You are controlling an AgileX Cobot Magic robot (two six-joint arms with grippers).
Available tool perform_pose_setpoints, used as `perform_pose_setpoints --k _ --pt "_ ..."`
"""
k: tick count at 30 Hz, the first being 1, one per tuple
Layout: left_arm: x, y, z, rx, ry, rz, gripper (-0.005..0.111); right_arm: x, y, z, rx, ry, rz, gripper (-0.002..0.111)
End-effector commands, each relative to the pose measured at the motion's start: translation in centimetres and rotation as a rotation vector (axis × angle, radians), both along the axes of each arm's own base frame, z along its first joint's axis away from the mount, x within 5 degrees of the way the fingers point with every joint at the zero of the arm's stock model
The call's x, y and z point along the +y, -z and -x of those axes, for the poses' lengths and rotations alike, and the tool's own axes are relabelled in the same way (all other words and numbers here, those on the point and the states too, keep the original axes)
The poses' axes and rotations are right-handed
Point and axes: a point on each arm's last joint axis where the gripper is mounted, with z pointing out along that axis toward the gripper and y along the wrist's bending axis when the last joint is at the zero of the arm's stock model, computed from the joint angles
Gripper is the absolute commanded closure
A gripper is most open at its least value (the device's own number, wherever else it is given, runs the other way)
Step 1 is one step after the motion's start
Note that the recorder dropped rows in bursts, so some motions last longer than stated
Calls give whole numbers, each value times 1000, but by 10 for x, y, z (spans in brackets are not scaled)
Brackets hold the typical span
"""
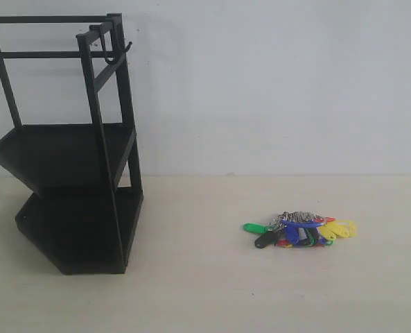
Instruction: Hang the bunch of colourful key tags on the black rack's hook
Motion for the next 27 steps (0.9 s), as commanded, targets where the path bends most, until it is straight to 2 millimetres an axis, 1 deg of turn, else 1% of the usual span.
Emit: perform_pose_setpoints --k 1,4,6,7,10,12,13,14,15,16,17,18,19,20,21,22,23,24,25,27 --pt "0 -1 0 0 1 5 102 -1 -5 -1 -64 -5 54 108" --pt "0 -1 0 0 1 5 102 -1 -19 -3 -226 -2 69 108" --pt "0 -1 0 0 1 5 102 -1 -33 -3 -375 11 36 108" --pt "0 -1 0 0 1 5 102 -2 -46 -1 -514 21 20 108" --pt "0 -1 0 0 1 5 102 -3 -59 2 -659 31 2 108" --pt "0 -1 0 0 1 5 102 -4 -68 7 -772 37 -51 108" --pt "0 -1 0 0 1 5 102 -5 -74 10 -839 40 -110 108" --pt "0 -1 0 0 1 5 102 -6 -85 17 -975 30 -199 108" --pt "0 -1 0 0 1 5 102 -7 -90 22 -1048 25 -227 108" --pt "0 -1 0 0 1 5 102 -7 -101 29 -1126 20 -240 108" --pt "0 -1 0 0 1 5 102 -8 -113 32 -1150 16 -241 108" --pt "0 -1 0 0 1 5 102 -8 -140 42 -1178 10 -244 108" --pt "0 -1 0 0 1 5 102 -8 -154 45 -1161 9 -240 108" --pt "0 -1 0 0 1 5 102 -7 -179 42 -1059 7 -222 108" --pt "0 -1 0 0 1 5 102 -6 -196 35 -935 8 -193 108" --pt "0 -1 0 0 1 5 102 -4 -210 23 -780 13 -139 108" --pt "0 -1 0 0 1 5 102 -2 -221 5 -602 21 -69 108" --pt "0 -1 0 0 1 5 102 -1 -224 -14 -416 22 -20 108" --pt "0 -1 0 0 1 5 102 1 -221 -34 -218 19 15 108" --pt "0 -1 0 0 1 5 102 5 -207 -74 72 16 48 108"
